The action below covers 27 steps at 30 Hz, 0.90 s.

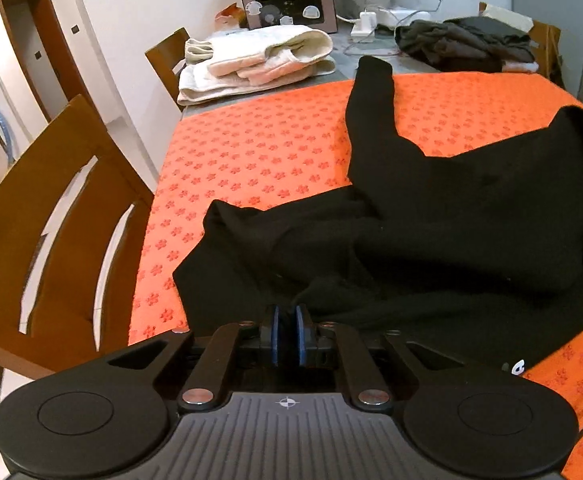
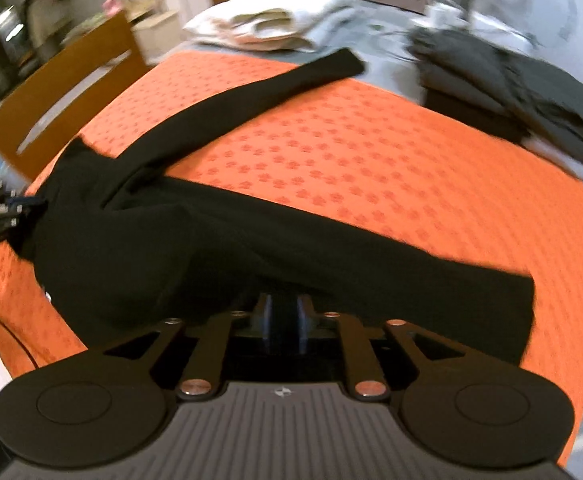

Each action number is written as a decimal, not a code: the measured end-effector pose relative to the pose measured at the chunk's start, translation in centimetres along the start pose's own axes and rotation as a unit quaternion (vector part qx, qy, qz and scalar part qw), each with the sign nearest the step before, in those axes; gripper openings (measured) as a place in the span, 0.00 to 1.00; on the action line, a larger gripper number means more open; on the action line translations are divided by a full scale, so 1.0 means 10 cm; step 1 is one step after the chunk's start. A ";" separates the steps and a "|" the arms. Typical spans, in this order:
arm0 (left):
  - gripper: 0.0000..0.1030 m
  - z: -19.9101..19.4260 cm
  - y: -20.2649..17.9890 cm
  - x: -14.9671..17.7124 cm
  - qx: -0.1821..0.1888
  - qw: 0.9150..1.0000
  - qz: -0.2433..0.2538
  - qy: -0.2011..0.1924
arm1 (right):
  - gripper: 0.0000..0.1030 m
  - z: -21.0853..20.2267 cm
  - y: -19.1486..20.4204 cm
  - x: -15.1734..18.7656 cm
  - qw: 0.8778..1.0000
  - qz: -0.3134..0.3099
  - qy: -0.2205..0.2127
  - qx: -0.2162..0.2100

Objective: Fold clothes

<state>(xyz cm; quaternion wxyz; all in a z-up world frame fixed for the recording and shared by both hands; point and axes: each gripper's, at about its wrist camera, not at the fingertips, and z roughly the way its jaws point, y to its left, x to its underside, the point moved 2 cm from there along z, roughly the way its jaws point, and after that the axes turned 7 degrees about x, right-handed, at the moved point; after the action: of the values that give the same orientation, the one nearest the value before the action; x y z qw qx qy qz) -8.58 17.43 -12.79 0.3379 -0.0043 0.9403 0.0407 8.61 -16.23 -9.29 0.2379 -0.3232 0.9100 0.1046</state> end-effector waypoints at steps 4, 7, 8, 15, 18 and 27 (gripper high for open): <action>0.15 -0.03 0.07 0.04 0.014 1.000 -0.009 -0.004 | 0.26 -0.19 0.03 0.28 0.998 0.063 0.006 -0.012; 0.15 -0.05 0.11 0.07 0.024 0.999 -0.023 -0.006 | 0.36 -0.26 0.16 0.51 0.995 0.096 0.018 -0.030; 0.15 -0.05 0.12 0.08 0.026 0.999 -0.026 -0.006 | 0.38 -0.25 0.21 0.58 0.993 0.109 0.022 -0.036; 0.15 -0.04 0.16 0.11 0.039 0.999 -0.031 -0.005 | 0.42 0.08 0.45 0.77 0.983 0.175 0.040 -0.046; 0.15 -0.03 0.17 0.11 0.044 0.999 -0.028 -0.003 | 0.28 0.23 0.44 0.76 0.979 0.191 0.047 -0.050; 0.15 -0.07 0.17 0.17 0.039 0.999 -0.035 -0.004 | 0.02 -0.39 0.17 0.50 0.996 0.066 0.021 0.056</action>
<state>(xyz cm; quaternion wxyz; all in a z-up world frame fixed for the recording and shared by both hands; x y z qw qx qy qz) -10.43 19.12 -13.20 0.3431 -0.0239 0.9390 -0.0078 2.74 -18.96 -8.31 0.2295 -0.2508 0.9384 0.0619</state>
